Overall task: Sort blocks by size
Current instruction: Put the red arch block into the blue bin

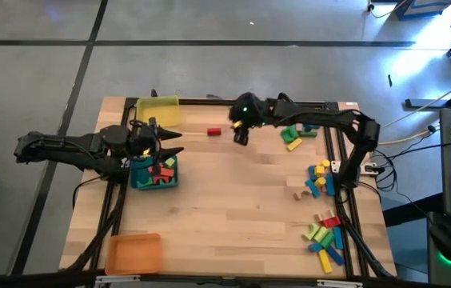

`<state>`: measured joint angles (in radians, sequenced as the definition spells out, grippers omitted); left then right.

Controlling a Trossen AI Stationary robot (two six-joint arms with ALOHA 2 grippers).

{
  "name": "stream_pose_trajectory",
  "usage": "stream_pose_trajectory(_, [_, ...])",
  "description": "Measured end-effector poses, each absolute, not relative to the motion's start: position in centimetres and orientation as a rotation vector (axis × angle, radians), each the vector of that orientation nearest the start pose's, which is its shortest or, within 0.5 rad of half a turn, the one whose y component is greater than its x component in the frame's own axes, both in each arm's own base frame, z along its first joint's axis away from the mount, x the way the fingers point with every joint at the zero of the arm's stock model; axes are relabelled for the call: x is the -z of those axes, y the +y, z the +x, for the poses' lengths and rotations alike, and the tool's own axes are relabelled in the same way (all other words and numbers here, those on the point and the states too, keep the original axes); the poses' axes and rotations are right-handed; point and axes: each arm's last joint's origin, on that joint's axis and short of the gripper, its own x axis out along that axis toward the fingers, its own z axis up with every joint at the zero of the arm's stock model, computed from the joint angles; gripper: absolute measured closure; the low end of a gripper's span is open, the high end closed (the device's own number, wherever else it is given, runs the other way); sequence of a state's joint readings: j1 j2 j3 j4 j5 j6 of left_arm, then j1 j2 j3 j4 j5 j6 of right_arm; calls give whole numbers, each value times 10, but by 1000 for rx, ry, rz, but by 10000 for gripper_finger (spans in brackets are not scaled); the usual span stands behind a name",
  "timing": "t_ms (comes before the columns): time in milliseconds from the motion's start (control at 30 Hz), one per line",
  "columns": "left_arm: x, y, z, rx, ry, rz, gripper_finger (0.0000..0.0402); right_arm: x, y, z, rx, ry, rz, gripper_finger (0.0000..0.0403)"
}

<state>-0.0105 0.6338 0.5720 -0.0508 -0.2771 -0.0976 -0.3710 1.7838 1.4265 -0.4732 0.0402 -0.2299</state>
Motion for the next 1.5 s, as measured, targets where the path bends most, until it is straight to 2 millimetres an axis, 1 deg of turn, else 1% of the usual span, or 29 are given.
stream_pose_trajectory(133, [-290, 9, 156, -291, 125, -78, 176, -242, -176, 343, 352, 925, -47, 203])
stream_pose_trajectory(300, [-284, 13, 164, -316, 169, -74, 176, -219, -210, 318, 441, 937, -4, 203])
stream_pose_trajectory(400, [-280, 15, 169, -329, 197, -71, 176, -209, -225, 307, 459, 893, 3, 203])
stream_pose_trajectory(467, [-277, 17, 172, -337, 213, -70, 176, -201, -230, 300, 452, 873, 18, 203])
stream_pose_trajectory(533, [-276, 18, 174, -345, 218, -69, 176, -193, -235, 297, 438, 848, 18, 203])
stream_pose_trajectory(600, [-274, 20, 176, -354, 226, -75, 176, -184, -238, 296, 416, 844, 19, 203])
stream_pose_trajectory(733, [-273, 20, 177, -360, 230, -96, 176, -161, -244, 301, 394, 871, 6, 203])
stream_pose_trajectory(900, [-274, 21, 177, -365, 222, -119, 176, -141, -248, 307, 387, 888, -19, 203])
stream_pose_trajectory(1067, [-275, 21, 177, -365, 202, -133, 176, -132, -249, 308, 358, 905, -19, 203])
stream_pose_trajectory(1133, [-276, 21, 177, -364, 189, -136, 176, -129, -249, 308, 349, 909, -14, 210])
stream_pose_trajectory(1233, [-277, 21, 177, -364, 186, -135, 176, -125, -249, 309, 344, 910, -11, 235])
stream_pose_trajectory(1367, [-277, 21, 177, -365, 183, -134, 176, -123, -250, 308, 305, 894, 11, 289])
stream_pose_trajectory(1500, [-277, 21, 177, -365, 184, -135, 176, -123, -250, 308, 301, 895, -5, 339])
